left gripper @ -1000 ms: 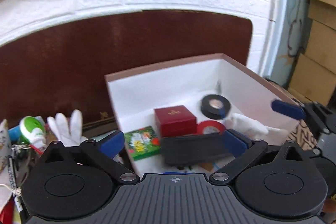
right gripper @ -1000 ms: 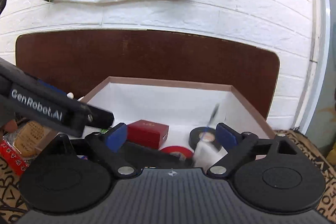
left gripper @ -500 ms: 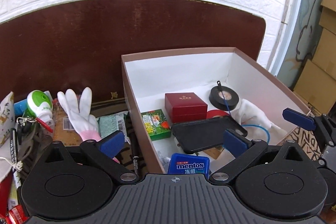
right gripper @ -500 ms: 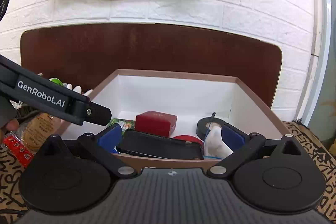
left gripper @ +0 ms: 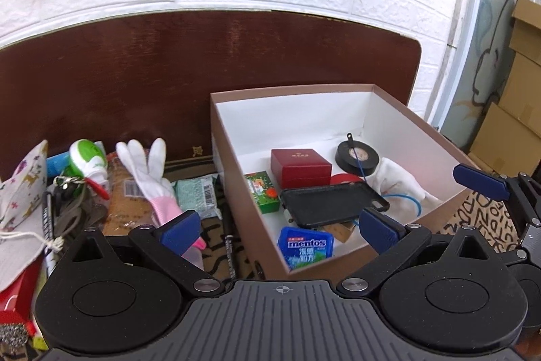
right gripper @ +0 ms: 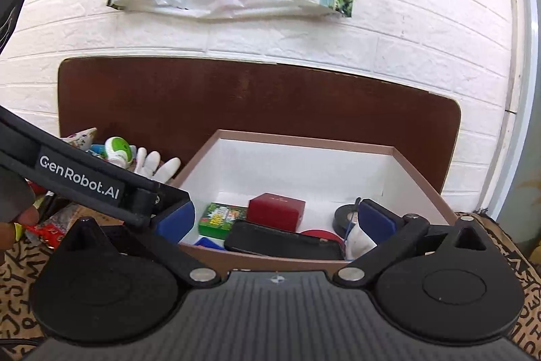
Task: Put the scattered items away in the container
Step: 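Withdraw both grippers from the box back toward the pile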
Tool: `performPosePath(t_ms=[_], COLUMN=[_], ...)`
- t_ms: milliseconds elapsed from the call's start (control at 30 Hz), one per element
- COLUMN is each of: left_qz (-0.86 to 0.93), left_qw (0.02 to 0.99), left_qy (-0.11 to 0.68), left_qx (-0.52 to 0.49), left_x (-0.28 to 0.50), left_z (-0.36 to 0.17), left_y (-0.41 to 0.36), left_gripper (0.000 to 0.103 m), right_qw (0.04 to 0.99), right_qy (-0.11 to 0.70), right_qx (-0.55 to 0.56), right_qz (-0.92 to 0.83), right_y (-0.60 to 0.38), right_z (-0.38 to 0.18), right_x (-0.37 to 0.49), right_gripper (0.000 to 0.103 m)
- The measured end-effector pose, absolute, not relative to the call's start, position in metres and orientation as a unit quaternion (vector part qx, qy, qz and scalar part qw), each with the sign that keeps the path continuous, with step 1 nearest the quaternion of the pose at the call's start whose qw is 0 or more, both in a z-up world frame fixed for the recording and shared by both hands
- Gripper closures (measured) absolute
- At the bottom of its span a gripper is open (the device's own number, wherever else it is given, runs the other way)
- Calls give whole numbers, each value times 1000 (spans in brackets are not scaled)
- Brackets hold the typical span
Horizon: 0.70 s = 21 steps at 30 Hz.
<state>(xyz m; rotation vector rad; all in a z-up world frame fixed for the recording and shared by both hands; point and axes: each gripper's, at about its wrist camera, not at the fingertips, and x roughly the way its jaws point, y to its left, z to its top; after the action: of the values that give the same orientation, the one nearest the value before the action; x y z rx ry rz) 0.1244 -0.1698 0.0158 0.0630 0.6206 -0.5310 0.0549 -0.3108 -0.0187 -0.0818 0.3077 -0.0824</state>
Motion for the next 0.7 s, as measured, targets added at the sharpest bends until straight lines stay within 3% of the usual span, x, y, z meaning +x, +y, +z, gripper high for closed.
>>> performPosePath(t_ms=[700], left_qz=[-172], left_qw=[925], left_qy=[338], left_qx=[-6], left_x=[48], left_z=[-30], left_y=[-59], left_gripper=[0], right_qw=[975], right_qy=[189], right_qx=[-103], right_qz=[54], right_y=[-204], right_z=[-54], right_x=[5], right_gripper=[1])
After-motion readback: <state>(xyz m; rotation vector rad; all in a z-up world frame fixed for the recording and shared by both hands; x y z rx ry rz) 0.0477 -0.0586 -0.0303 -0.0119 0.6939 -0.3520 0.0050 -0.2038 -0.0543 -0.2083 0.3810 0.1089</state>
